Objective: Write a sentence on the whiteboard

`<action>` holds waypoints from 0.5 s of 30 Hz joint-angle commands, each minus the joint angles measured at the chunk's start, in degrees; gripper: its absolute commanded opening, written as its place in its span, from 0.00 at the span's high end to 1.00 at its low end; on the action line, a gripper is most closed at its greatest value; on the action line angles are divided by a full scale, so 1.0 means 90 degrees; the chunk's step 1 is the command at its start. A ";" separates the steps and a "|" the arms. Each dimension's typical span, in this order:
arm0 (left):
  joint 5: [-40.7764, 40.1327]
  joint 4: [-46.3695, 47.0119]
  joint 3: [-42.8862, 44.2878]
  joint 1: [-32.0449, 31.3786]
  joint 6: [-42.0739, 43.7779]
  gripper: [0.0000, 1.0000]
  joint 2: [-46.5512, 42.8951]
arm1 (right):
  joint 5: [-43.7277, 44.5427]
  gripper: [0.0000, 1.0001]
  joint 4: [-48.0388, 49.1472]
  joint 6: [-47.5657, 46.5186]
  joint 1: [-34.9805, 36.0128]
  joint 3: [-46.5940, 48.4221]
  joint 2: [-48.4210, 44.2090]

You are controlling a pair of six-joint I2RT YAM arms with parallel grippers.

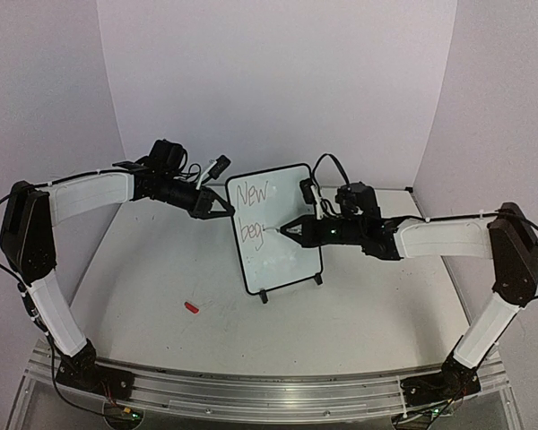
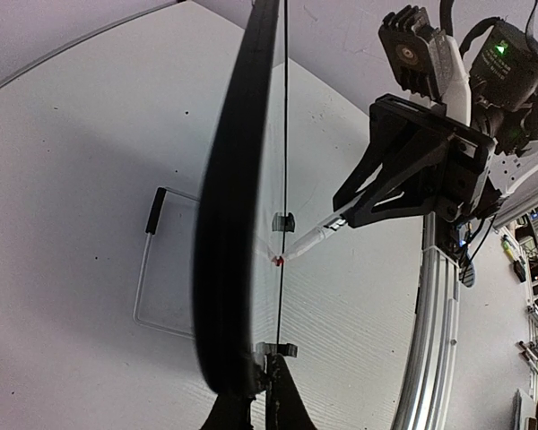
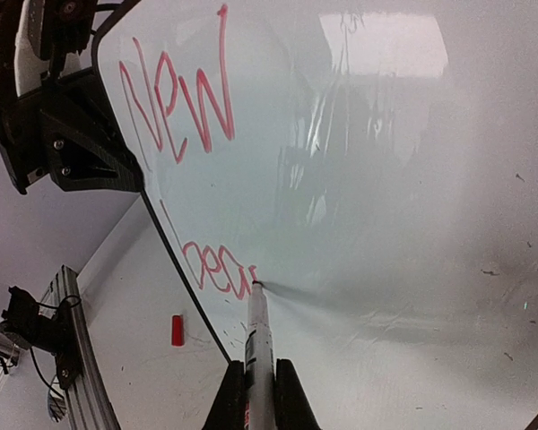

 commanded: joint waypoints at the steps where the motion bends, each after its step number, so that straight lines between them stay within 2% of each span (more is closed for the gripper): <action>1: -0.0172 -0.0365 0.0088 -0.0220 0.0258 1.00 0.0033 | 0.0254 1.00 0.0148 0.0100 -0.0026 -0.0178 -0.0077; 10: -0.0174 -0.0374 0.0095 -0.0220 0.0263 1.00 0.0040 | -0.0292 1.00 0.0331 0.0101 -0.0023 -0.0260 -0.0500; 15: -0.0172 -0.0373 0.0102 -0.0230 0.0261 1.00 0.0033 | -0.0258 1.00 0.0400 0.0117 -0.0018 -0.0215 -0.0743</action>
